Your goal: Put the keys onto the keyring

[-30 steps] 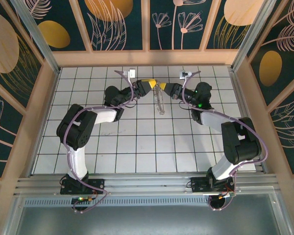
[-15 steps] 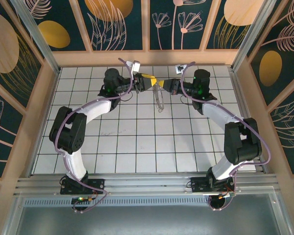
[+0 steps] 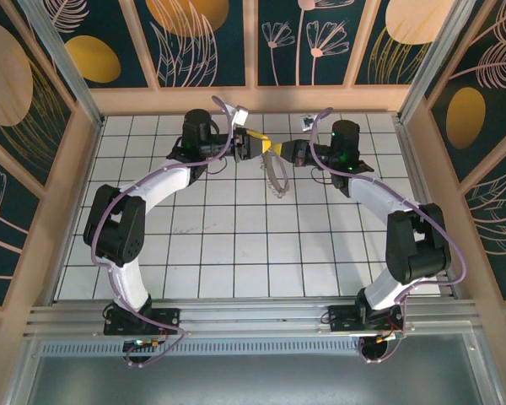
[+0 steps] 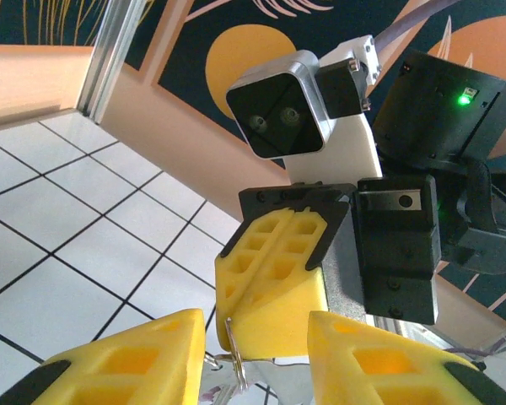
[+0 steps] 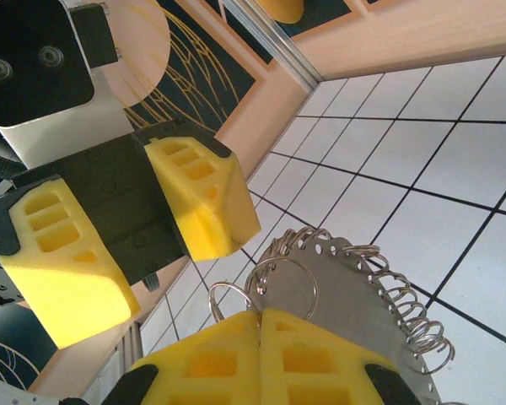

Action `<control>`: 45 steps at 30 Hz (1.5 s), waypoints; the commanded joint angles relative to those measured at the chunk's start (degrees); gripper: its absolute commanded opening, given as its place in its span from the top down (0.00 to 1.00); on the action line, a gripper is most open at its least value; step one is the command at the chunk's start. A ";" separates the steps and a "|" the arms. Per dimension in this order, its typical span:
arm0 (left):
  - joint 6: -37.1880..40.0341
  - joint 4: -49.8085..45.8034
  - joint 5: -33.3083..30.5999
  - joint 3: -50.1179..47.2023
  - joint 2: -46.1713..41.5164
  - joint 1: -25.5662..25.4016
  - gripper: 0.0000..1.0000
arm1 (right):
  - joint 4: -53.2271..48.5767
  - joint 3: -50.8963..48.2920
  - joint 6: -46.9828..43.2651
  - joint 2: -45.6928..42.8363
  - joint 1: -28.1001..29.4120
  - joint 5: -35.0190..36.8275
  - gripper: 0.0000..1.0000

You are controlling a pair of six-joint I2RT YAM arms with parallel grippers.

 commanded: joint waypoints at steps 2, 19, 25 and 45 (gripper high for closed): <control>1.49 -2.07 2.01 1.87 0.91 0.10 0.63 | 1.25 2.94 -1.21 -2.29 -0.41 -0.49 1.00; 0.00 -0.16 2.02 1.69 2.95 -0.68 0.71 | 2.68 2.62 -0.15 -2.04 -0.45 -0.66 1.00; -0.95 0.88 1.67 2.13 3.59 -1.09 0.74 | 2.68 2.51 -0.15 -2.07 -0.34 -0.92 1.00; -3.90 7.98 -0.54 -0.16 3.67 -2.01 1.00 | 1.28 3.09 -0.99 -2.14 -0.04 -0.65 0.96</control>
